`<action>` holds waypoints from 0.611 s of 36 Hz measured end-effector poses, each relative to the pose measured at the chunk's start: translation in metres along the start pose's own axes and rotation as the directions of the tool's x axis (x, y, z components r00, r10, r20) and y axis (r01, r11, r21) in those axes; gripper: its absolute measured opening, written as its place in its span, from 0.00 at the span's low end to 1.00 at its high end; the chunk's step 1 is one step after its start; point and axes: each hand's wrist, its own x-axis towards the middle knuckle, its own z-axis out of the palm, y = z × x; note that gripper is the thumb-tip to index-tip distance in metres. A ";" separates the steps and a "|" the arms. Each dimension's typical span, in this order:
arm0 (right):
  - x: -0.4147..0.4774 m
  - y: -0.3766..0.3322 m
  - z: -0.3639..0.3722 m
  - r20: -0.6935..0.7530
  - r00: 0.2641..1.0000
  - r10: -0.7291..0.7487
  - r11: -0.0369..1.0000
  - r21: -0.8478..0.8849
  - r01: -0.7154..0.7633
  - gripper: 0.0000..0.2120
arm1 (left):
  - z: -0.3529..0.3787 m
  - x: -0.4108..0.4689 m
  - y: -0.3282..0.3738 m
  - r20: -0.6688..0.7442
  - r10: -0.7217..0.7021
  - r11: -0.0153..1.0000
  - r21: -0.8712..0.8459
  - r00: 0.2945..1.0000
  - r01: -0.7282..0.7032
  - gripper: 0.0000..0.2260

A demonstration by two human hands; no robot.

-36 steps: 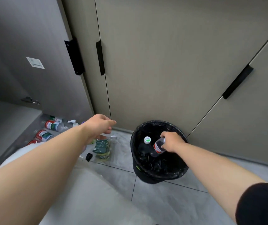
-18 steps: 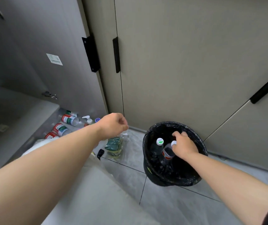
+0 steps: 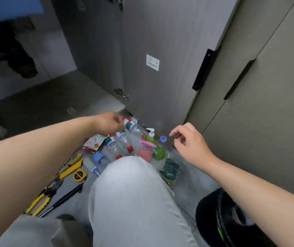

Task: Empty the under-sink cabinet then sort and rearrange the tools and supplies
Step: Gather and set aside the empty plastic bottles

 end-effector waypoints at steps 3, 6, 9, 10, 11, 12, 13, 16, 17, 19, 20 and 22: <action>0.042 -0.019 0.043 0.215 0.975 0.054 0.999 -0.016 -0.052 0.07 | 0.005 0.017 -0.052 0.054 -0.099 0.992 -0.070 0.994 0.102 0.08; 0.080 -0.028 0.094 0.423 0.892 0.159 0.983 0.012 -0.181 0.07 | 0.019 0.034 -0.095 0.103 -0.172 0.969 -0.162 0.980 0.187 0.08; 0.110 -0.024 0.147 0.571 0.781 0.252 0.959 -0.037 -0.282 0.08 | 0.044 0.057 -0.132 0.141 -0.221 0.938 -0.240 0.965 0.250 0.07; 0.118 -0.019 0.165 0.593 0.753 0.284 0.950 -0.066 -0.306 0.10 | 0.054 0.066 -0.143 0.161 -0.231 0.926 -0.266 0.960 0.267 0.07; 0.126 -0.014 0.184 0.606 0.730 0.316 0.939 -0.092 -0.330 0.14 | 0.064 0.075 -0.154 0.181 -0.236 0.916 -0.287 0.955 0.281 0.08; 0.133 -0.007 0.201 0.613 0.712 0.342 0.929 -0.109 -0.353 0.17 | 0.075 0.085 -0.163 0.197 -0.235 0.910 -0.299 0.952 0.287 0.11; 0.139 -0.001 0.218 0.617 0.699 0.363 0.920 -0.116 -0.375 0.21 | 0.086 0.096 -0.172 0.208 -0.225 0.912 -0.299 0.952 0.281 0.14; 0.156 0.019 0.262 0.583 0.695 0.420 0.900 -0.169 -0.403 0.30 | 0.113 0.126 -0.191 0.220 -0.175 0.940 -0.253 0.960 0.230 0.23; 0.162 0.025 0.274 0.559 0.705 0.437 0.896 -0.198 -0.399 0.32 | 0.122 0.135 -0.195 0.223 -0.159 0.946 -0.244 0.962 0.213 0.24; 0.174 0.034 0.292 0.493 0.739 0.460 0.888 -0.251 -0.385 0.34 | 0.138 0.152 -0.200 0.215 -0.151 0.951 -0.236 0.965 0.201 0.25; 0.179 0.038 0.299 0.461 0.754 0.467 0.884 -0.275 -0.378 0.33 | 0.146 0.158 -0.201 0.208 -0.163 0.948 -0.237 0.964 0.212 0.28; 0.190 0.047 0.312 0.418 0.764 0.492 0.865 -0.334 -0.375 0.32 | 0.161 0.169 -0.200 0.209 -0.167 0.941 -0.259 0.964 0.219 0.32</action>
